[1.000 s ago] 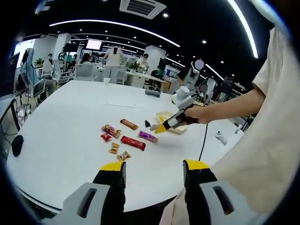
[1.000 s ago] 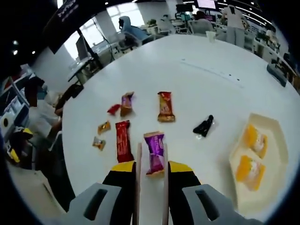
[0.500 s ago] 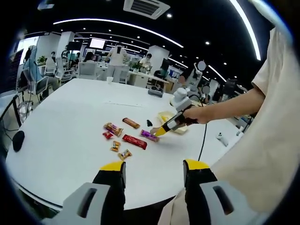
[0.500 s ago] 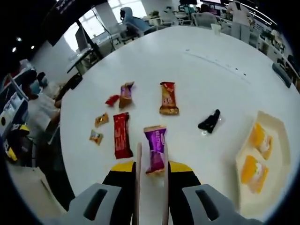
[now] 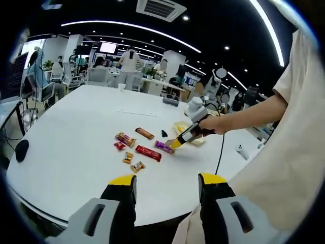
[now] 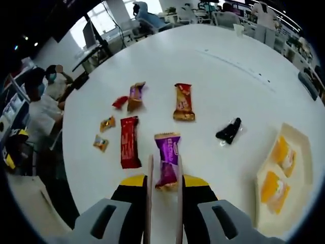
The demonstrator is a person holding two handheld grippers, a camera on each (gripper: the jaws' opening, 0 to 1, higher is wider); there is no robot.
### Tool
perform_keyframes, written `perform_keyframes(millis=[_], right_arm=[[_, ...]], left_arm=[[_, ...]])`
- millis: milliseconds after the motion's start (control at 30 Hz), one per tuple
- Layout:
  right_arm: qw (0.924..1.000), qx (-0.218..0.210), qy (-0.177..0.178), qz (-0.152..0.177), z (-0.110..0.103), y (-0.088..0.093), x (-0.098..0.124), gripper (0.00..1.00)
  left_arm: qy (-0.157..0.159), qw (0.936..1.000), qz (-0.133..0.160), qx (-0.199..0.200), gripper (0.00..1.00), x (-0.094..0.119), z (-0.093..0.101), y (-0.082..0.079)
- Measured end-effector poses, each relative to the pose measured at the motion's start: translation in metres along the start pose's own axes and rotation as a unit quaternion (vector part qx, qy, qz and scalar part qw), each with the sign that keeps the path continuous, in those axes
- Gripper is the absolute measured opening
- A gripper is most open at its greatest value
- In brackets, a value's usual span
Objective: Place the target food into the container with the food tongs after gripping and lifting it, then release it inside without dropping or visibly crushing the food.
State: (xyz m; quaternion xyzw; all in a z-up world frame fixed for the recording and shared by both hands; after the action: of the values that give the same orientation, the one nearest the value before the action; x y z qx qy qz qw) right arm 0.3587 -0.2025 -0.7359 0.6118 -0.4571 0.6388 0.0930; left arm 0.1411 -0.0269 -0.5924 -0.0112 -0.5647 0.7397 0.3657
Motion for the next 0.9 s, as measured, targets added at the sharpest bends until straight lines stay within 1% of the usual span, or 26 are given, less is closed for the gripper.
perform_keyframes(millis=[100,133,167,200,300,367,467,600,667,867,900], right_arm=[[1.0,0.004,0.0,-0.002,0.0,-0.001,-0.002,0.25],[1.0,0.005,-0.001,-0.003,0.005,0.0,-0.008,0.25],[1.0,0.005,-0.001,-0.003,0.007,0.0,-0.01,0.25],[1.0,0.007,-0.001,-0.005,0.012,0.0,-0.018,0.25],[0.9999,0.01,-0.001,-0.007,0.018,0.001,-0.025,0.25],[0.9997,0.02,0.004,-0.013,0.022,0.004,-0.029,0.26],[0.9995,0.025,0.009,-0.017,0.032,0.004,-0.038,0.26],[0.999,0.037,0.012,-0.024,0.029,0.006,-0.038,0.26],[0.9985,0.046,0.013,-0.026,0.031,0.006,-0.042,0.26],[0.9981,0.051,0.014,-0.032,0.036,0.005,-0.049,0.26],[0.998,0.053,0.016,-0.031,0.027,0.006,-0.041,0.26]], left_arm=[[0.0,1.0,0.0,0.001,0.49,-0.001,0.001,0.0],[0.001,1.0,0.0,0.001,0.49,-0.001,0.002,0.0],[0.002,1.0,0.0,0.001,0.5,-0.001,0.002,0.0],[0.003,1.0,0.0,0.0,0.49,-0.001,0.003,0.0],[0.003,1.0,-0.002,0.0,0.5,-0.001,0.003,0.001],[0.001,1.0,-0.001,0.001,0.5,0.0,0.002,0.001],[0.0,1.0,-0.002,0.002,0.49,0.001,0.002,0.002],[-0.001,1.0,-0.001,0.003,0.49,0.001,0.003,0.003],[-0.002,1.0,0.0,0.005,0.49,0.001,0.002,0.003],[-0.003,1.0,0.002,0.005,0.49,0.001,0.003,0.003],[-0.003,1.0,0.002,0.005,0.49,0.002,0.003,0.003]])
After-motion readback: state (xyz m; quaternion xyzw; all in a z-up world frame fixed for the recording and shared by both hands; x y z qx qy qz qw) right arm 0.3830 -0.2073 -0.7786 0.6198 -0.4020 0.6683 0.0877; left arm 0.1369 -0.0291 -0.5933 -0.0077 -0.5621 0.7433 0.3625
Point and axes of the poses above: the point that each gripper's makers call its tool centre point, and the gripper's own axes: x roughly backward along the fingers, z roughly to its right, y roughly out of its underside, the point moved 1 cm from there along x, roughly backward along the fingers, and after that the axes turned 4 degrees about y, right-handed, at the moved point
